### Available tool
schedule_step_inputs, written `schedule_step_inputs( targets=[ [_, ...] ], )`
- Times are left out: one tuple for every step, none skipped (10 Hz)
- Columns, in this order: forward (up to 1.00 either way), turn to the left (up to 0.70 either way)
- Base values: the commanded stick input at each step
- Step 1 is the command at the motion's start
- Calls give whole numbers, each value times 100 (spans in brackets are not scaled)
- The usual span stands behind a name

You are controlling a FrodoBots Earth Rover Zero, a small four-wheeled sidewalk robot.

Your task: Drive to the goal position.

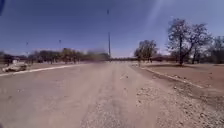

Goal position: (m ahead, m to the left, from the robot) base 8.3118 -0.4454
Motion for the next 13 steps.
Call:
schedule_step_inputs(
  targets=[
    [100,0],
    [100,0],
    [100,0],
    [100,0],
    [100,0],
    [100,0],
    [100,0],
    [100,0],
    [100,0],
    [100,0],
    [100,0],
    [100,0],
    [100,0]
  ],
)
